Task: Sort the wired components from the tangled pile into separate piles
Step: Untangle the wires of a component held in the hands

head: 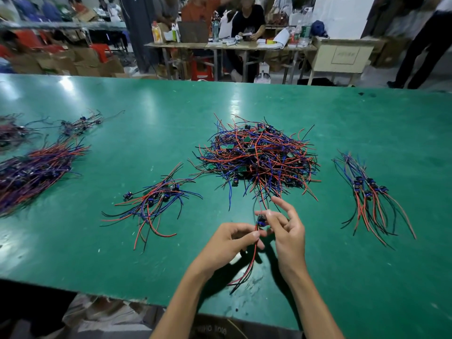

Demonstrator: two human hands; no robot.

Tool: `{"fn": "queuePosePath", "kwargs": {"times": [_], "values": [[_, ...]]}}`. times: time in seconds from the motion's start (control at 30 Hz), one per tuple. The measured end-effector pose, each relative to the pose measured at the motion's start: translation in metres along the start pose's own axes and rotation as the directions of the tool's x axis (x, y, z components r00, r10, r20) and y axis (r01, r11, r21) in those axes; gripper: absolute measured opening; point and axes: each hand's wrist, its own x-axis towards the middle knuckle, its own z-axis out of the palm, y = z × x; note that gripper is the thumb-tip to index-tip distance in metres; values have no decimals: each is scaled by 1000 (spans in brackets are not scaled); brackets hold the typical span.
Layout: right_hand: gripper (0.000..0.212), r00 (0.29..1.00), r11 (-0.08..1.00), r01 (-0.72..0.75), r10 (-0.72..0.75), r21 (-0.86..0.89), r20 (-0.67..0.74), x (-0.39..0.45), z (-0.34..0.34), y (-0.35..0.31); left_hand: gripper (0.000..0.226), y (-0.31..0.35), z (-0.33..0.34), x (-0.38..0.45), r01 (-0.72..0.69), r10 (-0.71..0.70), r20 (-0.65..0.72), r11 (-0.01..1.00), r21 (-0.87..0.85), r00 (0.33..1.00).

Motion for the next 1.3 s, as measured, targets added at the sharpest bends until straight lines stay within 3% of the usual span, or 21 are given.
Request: {"fn": "queuePosePath", "kwargs": {"times": [0.27, 0.37, 0.47, 0.53, 0.6, 0.67, 0.77, 0.87, 0.93, 1.0, 1.17, 1.3], "values": [[65, 1000, 992, -13, 13, 123, -1, 1, -6, -4, 25, 2, -7, -5, 13, -12, 70, 1000, -6, 997], [68, 1000, 989, -9, 8, 145, 11, 1, -6, -5, 24, 4, -6, -6, 11, -7, 67, 999, -53, 998], [67, 1000, 982, -3, 0, 188, 17, 2, -8, -4, 19, 3, -3, -6, -16, 14, -36, 998, -54, 999], [69, 1000, 978, 2, -8, 207, 28, 4, -8, -3, 13, 0, -3, -7, -57, 69, -174, 996, 71, 982], [67, 999, 979, 1, -8, 206, 34, 4, -8, -2, 9, -1, -3, -8, -130, 234, -298, 935, 330, 925], [56, 999, 983, 7, -14, 184, 35, 4, -8, -3, 9, -1, -4, -8, -229, 450, -308, 802, 551, 838], [28, 998, 985, 15, -25, 174, 52, 1, -7, -5, 17, -5, -3, -10, -299, 598, -299, 697, 652, 744], [34, 998, 986, 13, -24, 168, 62, 0, -7, -6, 31, -12, -2, -13, -276, 700, -285, 572, 772, 655], [28, 998, 985, -7, -3, 173, 59, -1, -6, -9, 35, -14, 1, -14, -263, 724, -296, 551, 792, 623], [23, 999, 983, -28, 20, 184, 45, -2, -6, -10, 26, -13, 2, -14, -265, 707, -309, 577, 772, 636], [29, 999, 983, -39, 38, 180, 7, 1, -8, -6, 18, -5, 0, -12, -210, 525, -270, 683, 699, 807], [33, 999, 982, -41, 42, 183, 1, 2, -9, -5, 9, 6, 0, -9, -148, 299, -264, 869, 472, 917]]}}
